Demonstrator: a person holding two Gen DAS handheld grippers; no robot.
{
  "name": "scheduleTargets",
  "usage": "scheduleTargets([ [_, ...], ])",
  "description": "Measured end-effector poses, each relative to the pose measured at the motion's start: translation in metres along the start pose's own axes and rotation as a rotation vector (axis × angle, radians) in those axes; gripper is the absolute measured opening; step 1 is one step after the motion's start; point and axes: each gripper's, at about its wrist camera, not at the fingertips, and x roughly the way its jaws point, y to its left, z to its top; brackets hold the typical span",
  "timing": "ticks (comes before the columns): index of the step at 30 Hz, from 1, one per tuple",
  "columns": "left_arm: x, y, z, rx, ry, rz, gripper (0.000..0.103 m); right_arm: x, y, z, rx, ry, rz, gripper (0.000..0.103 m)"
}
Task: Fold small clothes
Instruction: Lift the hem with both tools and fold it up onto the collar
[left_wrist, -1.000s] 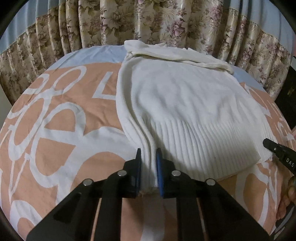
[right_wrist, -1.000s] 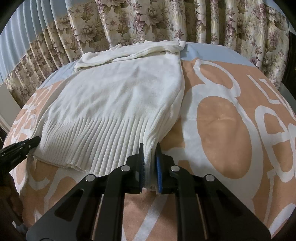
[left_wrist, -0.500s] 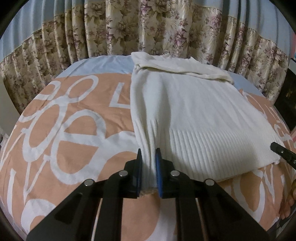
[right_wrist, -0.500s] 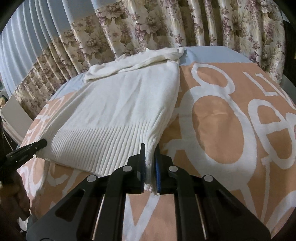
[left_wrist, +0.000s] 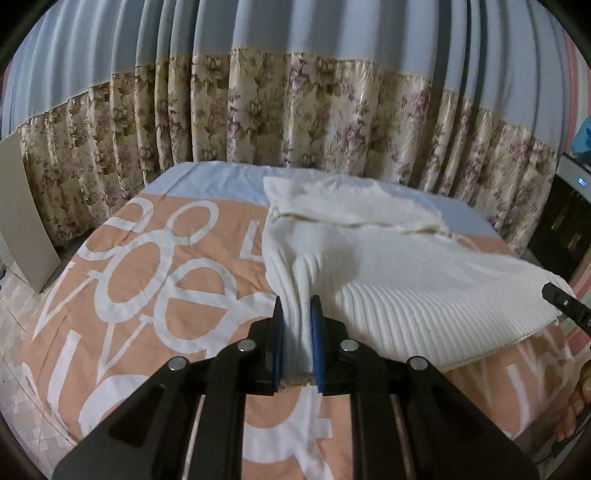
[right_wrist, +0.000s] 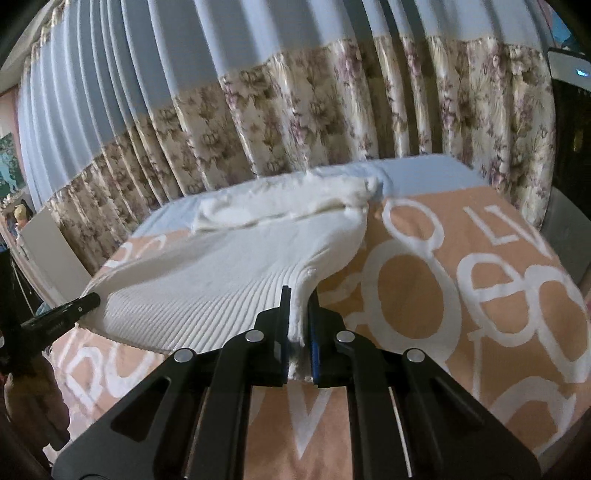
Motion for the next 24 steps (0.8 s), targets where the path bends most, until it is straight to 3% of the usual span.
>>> scheduleTargets([
  [5,-0.013,0.000,0.023,-0.028,-0.041,-0.018,0.013,-0.021,0.005,0.019,-0.003,-0.054,0.005,0.006],
  [10,0.004,0.003,0.059,-0.066,-0.058,-0.029,0.013,-0.013,0.006,0.050,0.000,-0.098,0.012,0.006],
  [24,0.111,0.006,0.158,-0.062,-0.048,-0.014,0.013,0.089,0.000,0.144,-0.021,-0.095,0.004,0.006],
])
